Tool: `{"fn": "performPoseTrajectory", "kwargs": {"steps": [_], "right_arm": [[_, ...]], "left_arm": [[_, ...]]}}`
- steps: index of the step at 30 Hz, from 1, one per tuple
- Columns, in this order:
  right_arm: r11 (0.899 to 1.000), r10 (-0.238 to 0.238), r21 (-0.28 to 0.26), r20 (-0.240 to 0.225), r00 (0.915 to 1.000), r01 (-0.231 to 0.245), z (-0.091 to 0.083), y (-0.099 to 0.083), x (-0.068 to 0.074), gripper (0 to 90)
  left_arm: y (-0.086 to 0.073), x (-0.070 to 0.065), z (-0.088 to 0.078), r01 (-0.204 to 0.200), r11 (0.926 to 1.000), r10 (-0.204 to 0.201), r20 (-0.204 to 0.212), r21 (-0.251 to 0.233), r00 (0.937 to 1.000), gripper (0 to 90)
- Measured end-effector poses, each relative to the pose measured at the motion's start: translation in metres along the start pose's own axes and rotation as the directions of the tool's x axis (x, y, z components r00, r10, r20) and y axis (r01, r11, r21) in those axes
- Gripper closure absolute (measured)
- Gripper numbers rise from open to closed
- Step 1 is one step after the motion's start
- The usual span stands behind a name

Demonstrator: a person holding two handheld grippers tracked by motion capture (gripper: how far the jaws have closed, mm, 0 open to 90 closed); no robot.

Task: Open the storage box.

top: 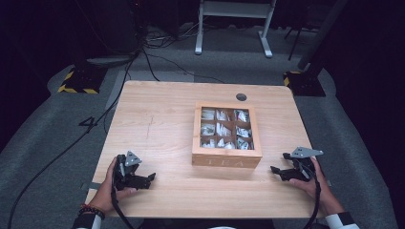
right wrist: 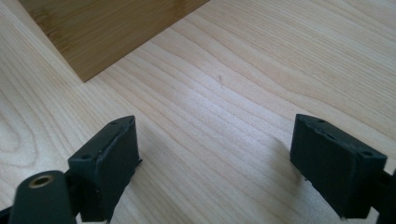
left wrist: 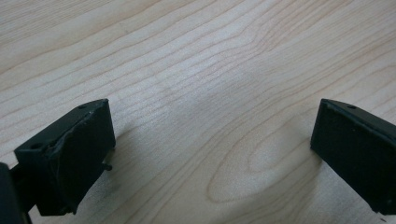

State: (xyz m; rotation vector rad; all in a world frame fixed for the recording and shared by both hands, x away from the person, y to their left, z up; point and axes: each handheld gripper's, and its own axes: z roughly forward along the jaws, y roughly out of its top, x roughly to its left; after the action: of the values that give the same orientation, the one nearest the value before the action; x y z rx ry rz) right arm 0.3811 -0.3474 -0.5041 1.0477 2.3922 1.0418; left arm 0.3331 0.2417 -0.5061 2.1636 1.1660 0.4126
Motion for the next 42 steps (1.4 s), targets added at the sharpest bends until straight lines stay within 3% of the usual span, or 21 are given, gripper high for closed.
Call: {"fn": "performPoseTrajectory", "kwargs": {"steps": [9,17,26,29,32,42], "right_arm": [[1.0,-0.002,0.017,-0.002,1.0,0.002,-0.003,0.0,-0.001,14.9],[1.0,0.012,0.028,-0.001,0.9999,-0.012,-0.004,0.002,0.0,20.2],[0.999,-0.021,-0.029,-0.03,0.9993,0.02,-0.013,0.018,0.007,25.1],[0.998,-0.053,-0.046,-0.03,0.9982,0.051,-0.017,0.029,0.012,25.4],[0.997,-0.059,-0.048,-0.019,0.9981,0.058,-0.018,0.033,0.013,24.7],[0.995,-0.088,-0.06,-0.049,0.9949,0.085,-0.021,0.051,0.019,24.0]], "left_arm": [[-0.002,0.005,-0.003,-0.065,0.9979,0.065,0.043,0.003,0.997,0.3],[-0.003,0.005,-0.003,-0.067,0.9978,0.066,0.047,0.004,0.9967,0.3],[-0.002,0.006,-0.003,-0.069,0.9976,0.069,0.048,0.003,0.9965,0.2],[-0.002,0.006,-0.003,-0.068,0.9977,0.068,0.048,0.0,0.9965,0.2],[-0.002,0.006,-0.003,-0.069,0.9976,0.069,0.049,0.001,0.9964,0.2],[-0.002,0.006,-0.003,-0.065,0.9979,0.065,0.047,0.001,0.9968,0.2]]}}
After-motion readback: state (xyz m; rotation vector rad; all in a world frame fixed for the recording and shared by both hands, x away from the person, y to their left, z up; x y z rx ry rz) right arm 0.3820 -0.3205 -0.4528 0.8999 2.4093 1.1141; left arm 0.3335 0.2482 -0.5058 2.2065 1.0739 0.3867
